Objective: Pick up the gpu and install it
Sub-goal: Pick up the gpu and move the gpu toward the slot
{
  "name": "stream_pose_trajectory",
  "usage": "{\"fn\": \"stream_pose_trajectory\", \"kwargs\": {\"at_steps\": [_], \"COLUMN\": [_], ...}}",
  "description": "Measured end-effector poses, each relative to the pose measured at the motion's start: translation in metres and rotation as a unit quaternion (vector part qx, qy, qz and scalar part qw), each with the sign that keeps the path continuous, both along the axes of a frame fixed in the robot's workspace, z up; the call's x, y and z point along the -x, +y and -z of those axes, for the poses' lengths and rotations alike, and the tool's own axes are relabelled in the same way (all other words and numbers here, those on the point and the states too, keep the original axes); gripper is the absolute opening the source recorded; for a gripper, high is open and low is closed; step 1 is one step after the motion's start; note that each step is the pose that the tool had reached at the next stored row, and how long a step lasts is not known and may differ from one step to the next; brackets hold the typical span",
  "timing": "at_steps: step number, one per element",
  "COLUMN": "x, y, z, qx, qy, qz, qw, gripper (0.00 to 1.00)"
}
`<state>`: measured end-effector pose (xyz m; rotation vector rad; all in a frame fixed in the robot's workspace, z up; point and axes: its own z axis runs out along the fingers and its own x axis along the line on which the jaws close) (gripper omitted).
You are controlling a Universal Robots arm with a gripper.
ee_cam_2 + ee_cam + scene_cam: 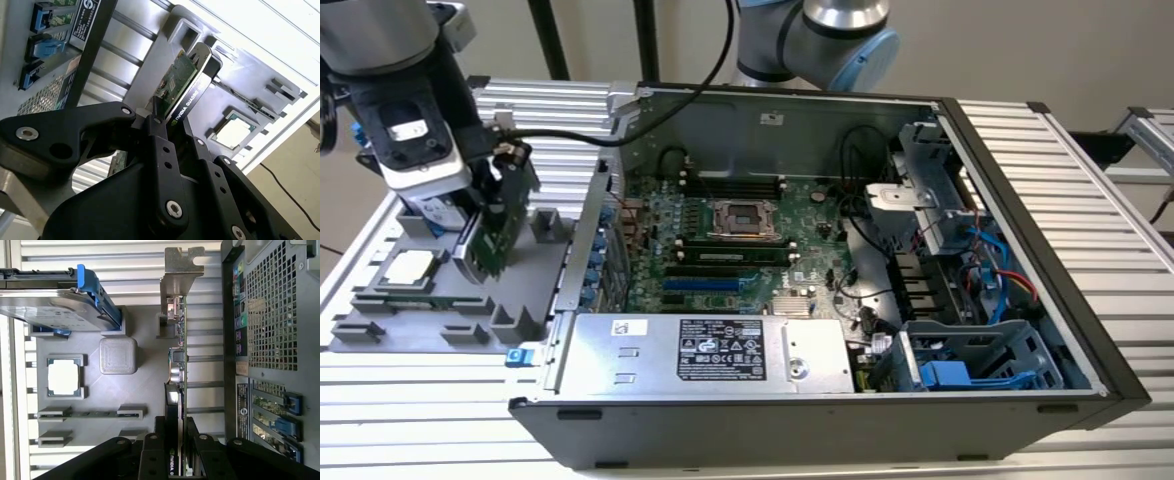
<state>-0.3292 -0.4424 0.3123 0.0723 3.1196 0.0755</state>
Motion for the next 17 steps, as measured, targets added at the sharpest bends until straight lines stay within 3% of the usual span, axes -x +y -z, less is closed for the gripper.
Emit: {"fn": "stream_pose_trajectory", "kwargs": {"at_steps": [8,17], "x": [0.0,0.0], "y": [0.0,0.0], "z": [-0.0035,-0.0118], "qx": [0.0001,0.0], "qy": [0.0001,0.0], "qz": [0.0,0.0], "qw": [1.0,1.0], "gripper": [0.0,0.0]}}
